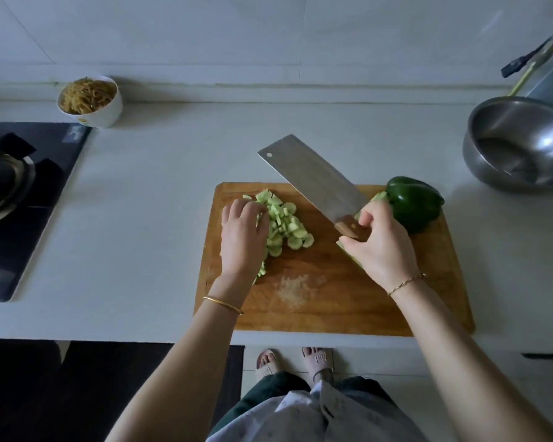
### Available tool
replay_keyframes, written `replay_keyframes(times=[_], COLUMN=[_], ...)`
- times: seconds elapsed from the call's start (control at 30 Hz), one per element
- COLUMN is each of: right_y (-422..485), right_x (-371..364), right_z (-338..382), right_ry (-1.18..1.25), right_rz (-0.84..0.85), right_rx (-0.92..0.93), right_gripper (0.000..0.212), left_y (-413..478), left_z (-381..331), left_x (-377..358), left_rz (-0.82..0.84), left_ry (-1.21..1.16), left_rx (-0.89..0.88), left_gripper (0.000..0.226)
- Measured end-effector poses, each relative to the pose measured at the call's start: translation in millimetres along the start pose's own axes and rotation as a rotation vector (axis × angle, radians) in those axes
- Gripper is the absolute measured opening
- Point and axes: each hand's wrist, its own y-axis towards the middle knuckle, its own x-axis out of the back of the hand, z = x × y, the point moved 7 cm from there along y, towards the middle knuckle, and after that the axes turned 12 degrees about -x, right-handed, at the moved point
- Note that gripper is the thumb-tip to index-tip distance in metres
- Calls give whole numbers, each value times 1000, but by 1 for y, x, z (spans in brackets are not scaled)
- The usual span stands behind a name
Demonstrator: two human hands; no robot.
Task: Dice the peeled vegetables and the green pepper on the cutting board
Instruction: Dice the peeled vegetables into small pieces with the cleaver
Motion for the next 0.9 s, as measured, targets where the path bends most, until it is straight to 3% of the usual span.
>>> replay_keyframes(times=[0.17,0.37,0.57,0.9], right_y=[3,15,26,36], right_x=[24,40,51,47], right_z=[-23,-54,-74,-71], right_ry=[343,452,457,431], right_rz=[132,258,377,534], right_rx=[-97,-117,-38,92], right_gripper=[36,33,31,30], left_y=[-11,-39,-41,-59], left_z=[-61,-100,-122,-118], left_x=[-40,-109,-132,-113], left_rz=[125,425,383,294], left_ry=[-77,-163,4,-93], left_rx=[-41,323,556,836], left_gripper=[14,41,74,60])
